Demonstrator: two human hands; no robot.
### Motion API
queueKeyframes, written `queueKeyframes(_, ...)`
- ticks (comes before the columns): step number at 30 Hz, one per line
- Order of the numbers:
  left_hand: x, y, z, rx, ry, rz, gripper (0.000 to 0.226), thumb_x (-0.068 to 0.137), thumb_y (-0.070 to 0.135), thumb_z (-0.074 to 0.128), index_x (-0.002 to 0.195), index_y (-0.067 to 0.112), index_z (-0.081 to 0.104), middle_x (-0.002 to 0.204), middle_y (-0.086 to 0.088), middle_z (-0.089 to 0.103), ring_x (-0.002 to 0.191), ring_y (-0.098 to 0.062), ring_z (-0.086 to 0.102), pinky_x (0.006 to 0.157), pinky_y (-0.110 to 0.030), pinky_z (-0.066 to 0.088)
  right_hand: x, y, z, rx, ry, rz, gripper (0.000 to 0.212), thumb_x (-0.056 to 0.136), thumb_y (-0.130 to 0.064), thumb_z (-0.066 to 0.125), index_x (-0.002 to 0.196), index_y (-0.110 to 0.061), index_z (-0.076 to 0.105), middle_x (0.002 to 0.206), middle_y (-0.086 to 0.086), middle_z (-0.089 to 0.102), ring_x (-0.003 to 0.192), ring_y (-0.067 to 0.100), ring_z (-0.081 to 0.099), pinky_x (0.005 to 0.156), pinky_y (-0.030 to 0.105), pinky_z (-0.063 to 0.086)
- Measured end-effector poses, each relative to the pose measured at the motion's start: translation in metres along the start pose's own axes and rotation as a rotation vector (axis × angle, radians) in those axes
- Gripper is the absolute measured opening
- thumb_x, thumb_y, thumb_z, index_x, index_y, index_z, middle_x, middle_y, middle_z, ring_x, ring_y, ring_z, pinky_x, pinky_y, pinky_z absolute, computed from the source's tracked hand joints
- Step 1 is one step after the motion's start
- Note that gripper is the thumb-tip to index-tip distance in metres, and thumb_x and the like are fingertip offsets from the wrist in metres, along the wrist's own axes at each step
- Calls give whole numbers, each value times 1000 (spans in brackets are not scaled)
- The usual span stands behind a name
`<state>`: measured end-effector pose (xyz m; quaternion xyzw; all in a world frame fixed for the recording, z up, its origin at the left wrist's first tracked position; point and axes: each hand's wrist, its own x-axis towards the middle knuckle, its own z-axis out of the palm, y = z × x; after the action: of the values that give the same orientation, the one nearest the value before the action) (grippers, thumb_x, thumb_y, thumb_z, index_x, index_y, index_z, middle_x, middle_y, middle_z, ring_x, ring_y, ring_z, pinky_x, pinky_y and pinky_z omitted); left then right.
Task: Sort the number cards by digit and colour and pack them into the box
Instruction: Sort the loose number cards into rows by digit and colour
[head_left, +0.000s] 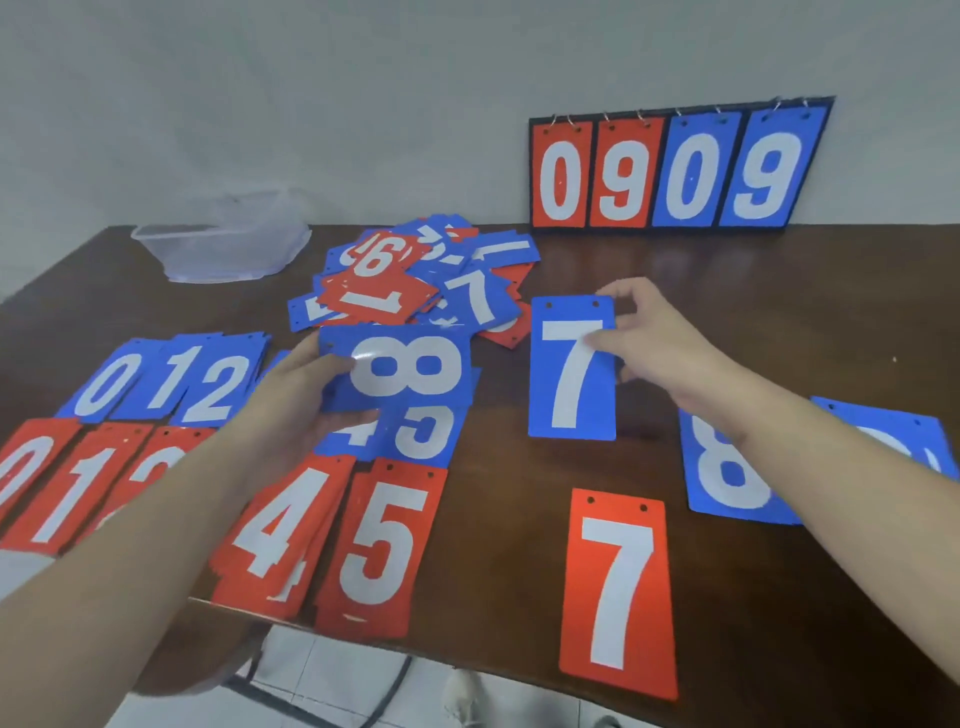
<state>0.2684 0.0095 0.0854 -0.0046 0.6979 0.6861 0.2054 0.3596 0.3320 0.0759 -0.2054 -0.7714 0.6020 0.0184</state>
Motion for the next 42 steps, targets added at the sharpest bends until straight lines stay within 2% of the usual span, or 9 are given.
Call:
queueKeyframes(4,-5,-11,27,-10,-18,-28,56,99,9,60,150,15,40,150,3,46,104,-22,72,69,-38,64,-12,22,-27,-51,-4,-6,17,98,-14,62,110,-15,49,96,5,76,80,13,76,65,35,61)
queueKeyframes(7,-8,-16,50,42,-97,-25,23,98,9,61,119,17,57,130,-13,65,96,-24,74,64,-32,63,-16,37,-45,-59,28,17,16,98,-11,63,107,-12,50,98,8,75,79,16,76,69,38,63)
queueKeyframes(15,-14,-18,82,176,-137,-41,21,98,8,61,105,27,59,96,0,77,83,-17,74,70,-29,62,-7,54,-40,-499,-7,-104,21,91,-17,66,99,-25,49,90,4,70,80,20,67,72,44,54)
queueKeyframes(22,-19,-14,81,246,-136,-72,38,96,13,66,131,27,61,136,-2,61,112,-22,69,85,-39,57,-2,67,-40,-836,95,-223,36,86,-41,72,118,-31,56,112,-8,55,113,20,44,94,35,42)
queueKeyframes(26,-22,-13,83,254,-123,-48,29,96,13,65,121,27,64,121,-4,71,109,-25,70,97,-48,54,1,66,-42,-772,55,-240,36,90,-40,69,122,-31,56,112,-9,59,114,18,45,95,36,43)
queueKeyframes(29,-19,-10,92,252,-168,-39,25,97,10,63,118,23,63,104,2,77,101,-20,74,86,-37,61,2,66,-53,-649,79,-230,24,94,-38,64,116,-33,58,107,-12,62,112,15,46,88,32,42)
queueKeyframes(33,-5,-4,125,263,-283,-36,24,96,7,63,117,16,64,102,-5,78,93,-19,75,70,-31,63,-6,70,-82,-530,148,-175,14,96,-38,62,108,-38,56,100,-16,64,96,14,50,76,30,39)
queueKeyframes(39,9,-13,203,375,-475,6,17,96,10,65,113,16,64,110,-13,75,100,-23,72,91,-40,57,-33,81,-124,-451,325,-89,12,96,-34,63,106,-33,58,91,-13,65,83,10,60,68,29,40)
queueKeyframes(42,13,-20,243,426,-571,14,14,96,9,67,107,18,66,106,-11,76,96,-18,72,79,-30,58,-47,86,-140,-443,387,-49,11,96,-33,62,106,-32,58,90,-12,65,83,8,61,64,24,39)
